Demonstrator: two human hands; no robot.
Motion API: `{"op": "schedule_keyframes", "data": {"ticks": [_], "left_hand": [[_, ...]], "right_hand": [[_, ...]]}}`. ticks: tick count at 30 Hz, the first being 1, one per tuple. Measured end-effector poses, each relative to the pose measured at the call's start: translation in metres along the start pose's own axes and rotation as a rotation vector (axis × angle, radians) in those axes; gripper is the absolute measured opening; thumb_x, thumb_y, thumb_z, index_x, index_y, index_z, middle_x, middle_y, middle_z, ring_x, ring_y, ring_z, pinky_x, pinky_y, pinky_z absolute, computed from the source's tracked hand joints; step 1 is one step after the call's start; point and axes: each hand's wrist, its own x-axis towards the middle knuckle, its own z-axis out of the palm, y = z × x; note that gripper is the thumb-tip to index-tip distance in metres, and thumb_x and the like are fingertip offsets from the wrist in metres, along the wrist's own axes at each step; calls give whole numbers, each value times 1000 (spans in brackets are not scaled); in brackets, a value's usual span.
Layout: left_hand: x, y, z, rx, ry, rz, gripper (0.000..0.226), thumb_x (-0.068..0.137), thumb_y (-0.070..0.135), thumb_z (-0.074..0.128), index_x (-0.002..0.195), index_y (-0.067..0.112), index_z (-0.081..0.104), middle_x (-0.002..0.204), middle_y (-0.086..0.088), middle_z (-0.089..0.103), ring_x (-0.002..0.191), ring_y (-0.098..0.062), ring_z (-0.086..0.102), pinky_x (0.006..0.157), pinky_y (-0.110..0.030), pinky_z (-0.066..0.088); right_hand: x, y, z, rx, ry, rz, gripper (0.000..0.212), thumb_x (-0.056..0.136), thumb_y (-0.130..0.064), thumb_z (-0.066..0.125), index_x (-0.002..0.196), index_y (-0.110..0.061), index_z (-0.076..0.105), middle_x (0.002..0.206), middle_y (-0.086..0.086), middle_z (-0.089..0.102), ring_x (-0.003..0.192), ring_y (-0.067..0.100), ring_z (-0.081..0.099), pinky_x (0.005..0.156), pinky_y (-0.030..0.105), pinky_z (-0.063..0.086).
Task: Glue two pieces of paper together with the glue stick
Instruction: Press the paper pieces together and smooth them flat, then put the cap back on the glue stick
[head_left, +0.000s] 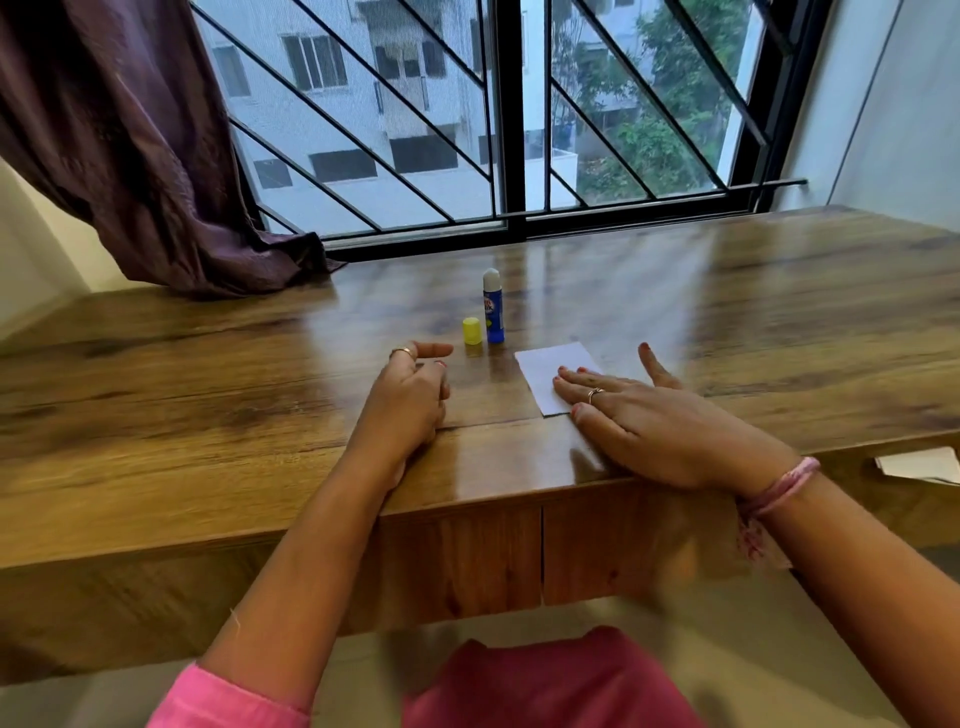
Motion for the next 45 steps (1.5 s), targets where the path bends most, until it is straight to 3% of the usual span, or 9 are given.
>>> {"op": "schedule_keyframes", "data": {"ticks": [4,8,15,20,23,28,32,41,45], "left_hand": [[6,7,-10,-87,-88,-176,23,96,7,38,113,15,52,90,-8,50,50,-8,45,32,-16,32],[15,11,-15,-2,-153,-204,19,96,9,42,111,15,52,103,-11,53,53,-8,48,35,-15,36],[34,13,-10,131,-193,-196,20,90,16,59,109,16,55,96,-8,61,53,-6,53,39,-17,40],[56,20,-1,256,-93,25,45,83,21,70,124,17,51,110,-3,59,88,-11,57,66,-23,45],[71,23,8,283,13,158,62,80,24,75,134,12,45,121,-4,55,104,-16,54,82,-26,45],[93,21,24,418,122,187,78,74,39,78,136,8,42,132,-6,56,125,-24,46,107,-43,36],[100,18,31,488,97,153,76,71,48,78,132,14,48,129,1,61,126,-22,45,106,-41,33],[97,10,34,399,132,197,53,73,33,80,118,16,59,111,0,70,113,-22,58,99,-47,44],[85,16,31,258,114,241,46,72,29,82,110,17,60,94,7,69,98,-14,65,84,-29,53]], "right_hand": [[18,20,-7,-30,-57,98,56,98,-40,11,150,-21,14,159,-8,9,144,1,6,113,47,-21],[29,31,-10,-46,-91,121,54,100,-37,12,151,-20,7,160,-5,2,145,4,2,113,50,-20],[28,36,-4,62,-46,109,55,100,-30,17,150,-22,-3,160,-7,-3,144,0,-4,116,39,-15],[27,37,-3,306,164,102,61,97,-18,29,151,-15,1,160,-1,3,144,3,0,116,30,-8],[26,37,-2,368,194,109,61,97,-19,32,151,-13,4,160,0,6,145,6,5,120,33,1],[25,38,-2,393,224,115,60,97,-19,32,151,-13,8,160,0,9,145,6,8,118,25,7],[23,39,-1,385,237,120,58,97,-20,32,151,-14,10,160,0,11,145,6,8,119,27,7],[14,24,2,192,280,75,57,97,-21,33,150,-13,15,159,1,16,145,7,10,115,21,7],[5,13,1,144,398,38,54,97,-20,38,148,-12,25,156,3,26,143,11,22,114,23,13]]}}
